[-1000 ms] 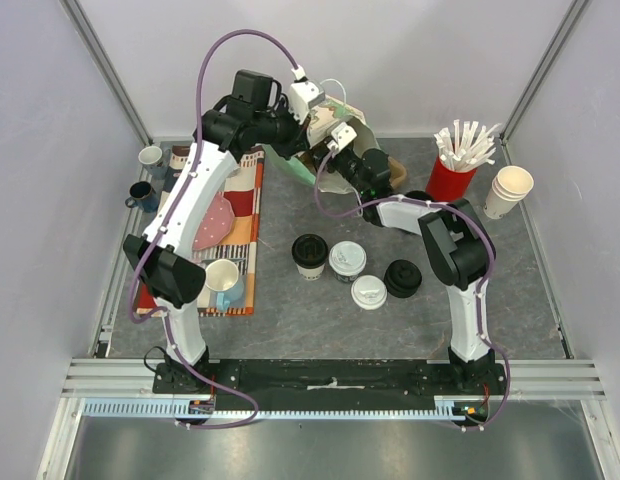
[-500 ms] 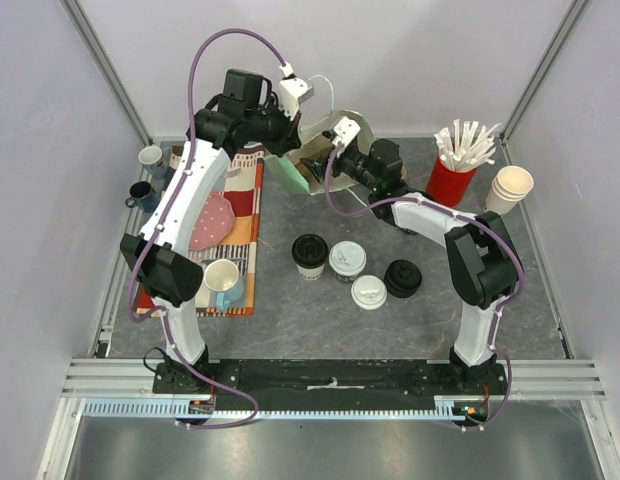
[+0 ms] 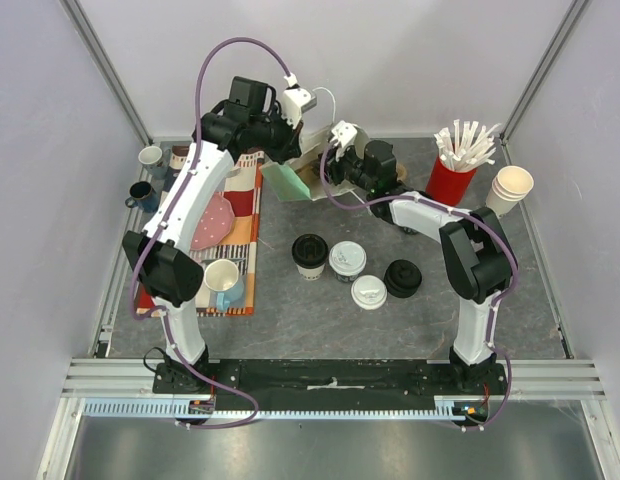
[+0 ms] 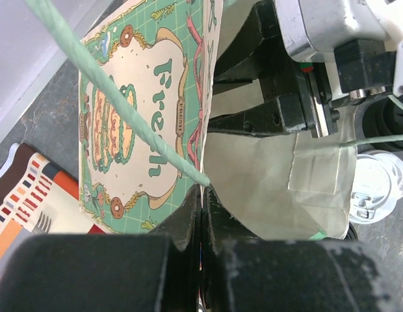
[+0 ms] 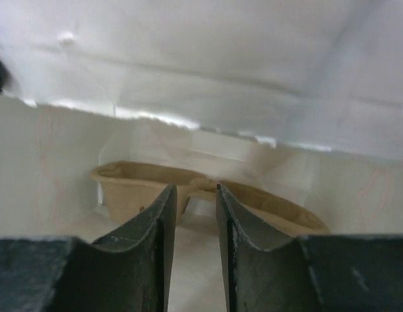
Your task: Pack the takeout coffee
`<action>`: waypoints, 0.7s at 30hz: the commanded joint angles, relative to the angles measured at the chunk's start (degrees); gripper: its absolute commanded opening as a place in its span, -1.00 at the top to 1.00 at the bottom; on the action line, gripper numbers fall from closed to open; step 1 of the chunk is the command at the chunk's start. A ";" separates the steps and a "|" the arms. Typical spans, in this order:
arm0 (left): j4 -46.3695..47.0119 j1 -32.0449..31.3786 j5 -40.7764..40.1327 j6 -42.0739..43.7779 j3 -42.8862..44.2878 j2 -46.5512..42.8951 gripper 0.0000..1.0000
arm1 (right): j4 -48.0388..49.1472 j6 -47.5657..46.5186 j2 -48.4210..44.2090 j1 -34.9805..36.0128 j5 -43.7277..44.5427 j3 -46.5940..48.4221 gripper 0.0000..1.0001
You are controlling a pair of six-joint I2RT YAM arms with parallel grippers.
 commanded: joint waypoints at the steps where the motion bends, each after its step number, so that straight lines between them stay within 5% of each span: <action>1: 3.03 -0.22 -1.39 3.65 0.10 -1.41 0.96 | 2.33 0.95 -0.32 -0.40 -1.87 -1.73 0.26; 8: 10.83 -0.31 -6.84 10.93 -2.61 -1.85 0.96 | 11.53 15.31 -2.34 -1.71 -9.88 -2.69 -0.13; 15: 22.79 -0.83 -10.97 16.40 -15.79 -7.65 0.96 | 22.98 31.96 -4.27 -3.12 -6.81 -9.29 -0.32; 18: 27.09 -0.92 -12.38 16.22 -20.54 -9.84 0.96 | 23.69 32.51 -3.84 -3.38 -3.31 -10.61 -0.41; 21: 30.10 -0.83 -13.88 15.35 -21.96 -10.38 0.96 | 20.10 27.70 -2.08 -3.38 -1.36 -9.91 -0.29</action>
